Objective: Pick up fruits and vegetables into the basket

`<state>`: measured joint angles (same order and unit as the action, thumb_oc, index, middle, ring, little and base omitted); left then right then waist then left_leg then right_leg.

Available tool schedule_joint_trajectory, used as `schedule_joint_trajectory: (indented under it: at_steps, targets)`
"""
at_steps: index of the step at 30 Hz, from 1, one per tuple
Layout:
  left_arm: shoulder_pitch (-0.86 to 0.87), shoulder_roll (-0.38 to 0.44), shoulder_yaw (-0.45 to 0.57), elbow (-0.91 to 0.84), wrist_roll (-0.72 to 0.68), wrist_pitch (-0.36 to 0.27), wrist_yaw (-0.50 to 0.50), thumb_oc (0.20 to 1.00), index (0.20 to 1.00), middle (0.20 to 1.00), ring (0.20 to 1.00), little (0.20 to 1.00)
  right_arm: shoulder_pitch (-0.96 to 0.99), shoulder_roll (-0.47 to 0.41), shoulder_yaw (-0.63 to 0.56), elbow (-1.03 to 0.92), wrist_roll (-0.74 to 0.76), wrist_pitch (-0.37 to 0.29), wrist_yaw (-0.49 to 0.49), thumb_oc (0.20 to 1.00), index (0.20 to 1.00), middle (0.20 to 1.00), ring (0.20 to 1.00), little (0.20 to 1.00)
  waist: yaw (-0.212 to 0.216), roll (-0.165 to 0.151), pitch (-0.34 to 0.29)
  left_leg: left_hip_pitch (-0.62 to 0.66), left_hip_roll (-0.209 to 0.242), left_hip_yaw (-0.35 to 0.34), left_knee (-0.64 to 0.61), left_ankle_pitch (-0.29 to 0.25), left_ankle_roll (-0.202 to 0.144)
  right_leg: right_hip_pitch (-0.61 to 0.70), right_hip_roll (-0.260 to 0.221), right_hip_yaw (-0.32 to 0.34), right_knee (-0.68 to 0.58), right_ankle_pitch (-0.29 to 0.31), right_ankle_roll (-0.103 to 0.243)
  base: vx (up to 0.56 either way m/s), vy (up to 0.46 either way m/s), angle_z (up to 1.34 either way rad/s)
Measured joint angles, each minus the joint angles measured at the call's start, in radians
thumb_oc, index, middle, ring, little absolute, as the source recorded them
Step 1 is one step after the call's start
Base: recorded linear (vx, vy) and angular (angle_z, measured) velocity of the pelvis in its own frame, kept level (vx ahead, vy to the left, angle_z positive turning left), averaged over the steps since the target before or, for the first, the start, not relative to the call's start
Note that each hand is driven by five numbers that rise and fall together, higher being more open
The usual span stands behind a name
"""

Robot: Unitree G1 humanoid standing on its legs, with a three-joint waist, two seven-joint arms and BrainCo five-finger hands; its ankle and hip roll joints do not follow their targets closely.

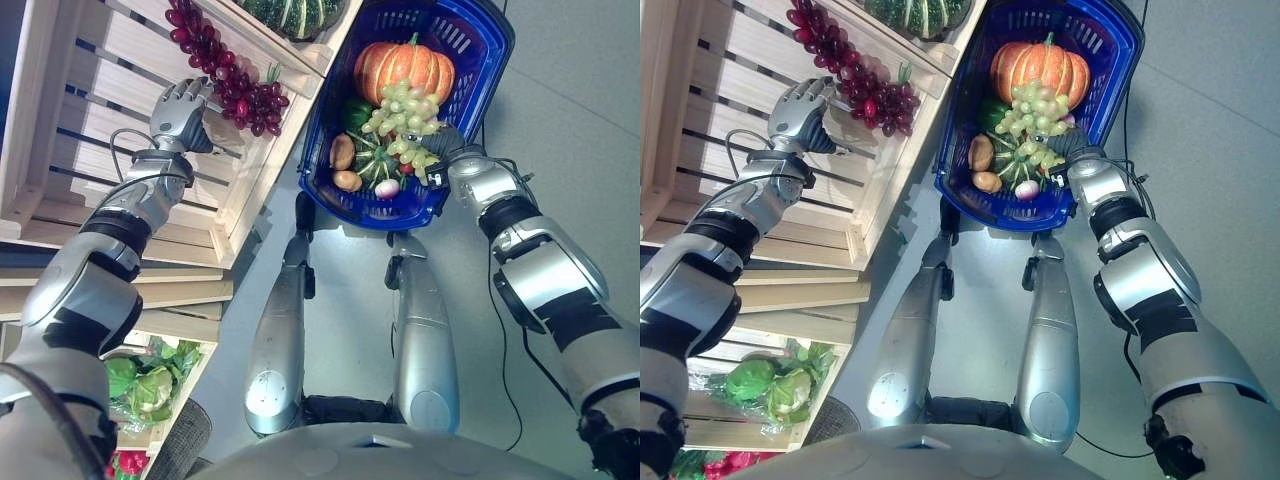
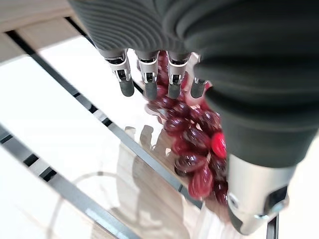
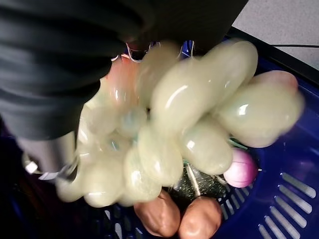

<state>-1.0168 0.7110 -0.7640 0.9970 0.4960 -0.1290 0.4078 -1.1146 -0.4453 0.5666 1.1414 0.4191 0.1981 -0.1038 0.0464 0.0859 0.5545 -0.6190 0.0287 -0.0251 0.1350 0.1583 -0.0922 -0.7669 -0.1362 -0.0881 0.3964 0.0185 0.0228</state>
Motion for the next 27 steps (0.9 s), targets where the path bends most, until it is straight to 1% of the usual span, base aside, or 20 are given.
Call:
schedule_joint_trajectory:
  at_steps: [3, 4, 5, 8, 12, 15, 20, 27]
  targets:
    - [-0.018, -0.001, -0.031, 0.004, 0.05, 0.006, 0.011, 1.0, 1.0, 1.0, 1.0, 1.0, -0.005, 0.001, 0.0, 0.0, -0.01, 0.0, 0.0, 1.0, 1.0, 1.0, 1.0, 1.0, 0.0, 0.0, 0.0, 0.0, -0.001, 0.0, 0.0, 0.001, 0.0, -0.002, -0.001, 0.0, 0.004, 0.0, 0.0, 0.0, 0.0, 0.0]
    - [-0.02, -0.001, -0.036, 0.004, 0.064, 0.013, 0.029, 1.0, 1.0, 1.0, 1.0, 1.0, -0.007, 0.002, 0.0, 0.0, -0.01, 0.0, 0.0, 1.0, 1.0, 1.0, 1.0, 1.0, 0.0, 0.0, 0.0, 0.0, -0.001, 0.0, 0.0, 0.001, 0.0, -0.003, -0.001, 0.001, 0.005, 0.0, 0.0, 0.0, 0.0, 0.0]
    - [-0.024, -0.001, -0.041, 0.007, 0.105, 0.024, 0.072, 1.0, 1.0, 1.0, 1.0, 1.0, -0.009, 0.001, 0.001, 0.0, -0.01, 0.0, 0.0, 1.0, 1.0, 1.0, 1.0, 1.0, 0.0, 0.0, 0.0, -0.001, -0.001, 0.001, 0.0, 0.002, -0.001, -0.005, -0.001, 0.001, 0.007, 0.0, 0.0, 0.0, 0.0, 0.0]
    - [-0.044, -0.001, -0.067, 0.011, 0.178, 0.047, 0.15, 1.0, 1.0, 1.0, 1.0, 1.0, -0.01, 0.001, 0.001, 0.001, -0.01, 0.004, -0.001, 1.0, 1.0, 1.0, 1.0, 1.0, -0.001, 0.001, 0.0, -0.005, -0.001, 0.001, 0.0, 0.003, -0.001, -0.012, -0.001, 0.002, 0.01, -0.001, 0.0, 0.0, 0.0, 0.0]
    - [-0.065, -0.001, -0.07, 0.01, 0.274, 0.07, 0.258, 1.0, 1.0, 1.0, 1.0, 1.0, -0.011, 0.001, 0.001, 0.003, -0.018, 0.017, 0.0, 1.0, 1.0, 1.0, 1.0, 1.0, -0.007, 0.001, -0.001, -0.022, -0.002, 0.001, 0.0, 0.005, -0.001, -0.028, -0.001, 0.003, 0.009, -0.001, 0.0, 0.0, 0.0, 0.0]
    - [-0.067, -0.002, -0.078, 0.011, 0.317, 0.09, 0.304, 1.0, 1.0, 1.0, 1.0, 1.0, -0.01, 0.002, 0.019, 0.015, -0.018, 0.02, 0.001, 1.0, 1.0, 1.0, 1.0, 1.0, -0.017, 0.001, -0.001, -0.024, -0.002, 0.004, 0.0, 0.006, 0.0, -0.033, 0.0, 0.008, 0.008, 0.0, -0.001, 0.0, 0.016, -0.03]
    - [-0.101, -0.012, -0.096, 0.018, 0.341, 0.127, 0.327, 1.0, 1.0, 1.0, 1.0, 1.0, -0.017, -0.004, 0.02, 0.02, -0.02, 0.017, 0.001, 1.0, 1.0, 1.0, 1.0, 1.0, -0.024, 0.001, -0.001, -0.031, -0.001, 0.01, 0.0, 0.006, 0.0, -0.045, 0.003, 0.017, 0.009, 0.0, -0.001, 0.0, 0.018, -0.04]
    - [-0.132, -0.018, -0.105, 0.037, 0.368, 0.128, 0.323, 1.0, 1.0, 1.0, 1.0, 1.0, -0.018, -0.005, 0.028, 0.011, -0.013, -0.024, 0.005, 1.0, 1.0, 1.0, 1.0, 1.0, -0.033, 0.001, -0.001, -0.052, 0.0, 0.014, 0.001, 0.005, -0.001, -0.067, 0.006, 0.021, 0.006, 0.002, -0.003, 0.0, 0.006, -0.01]
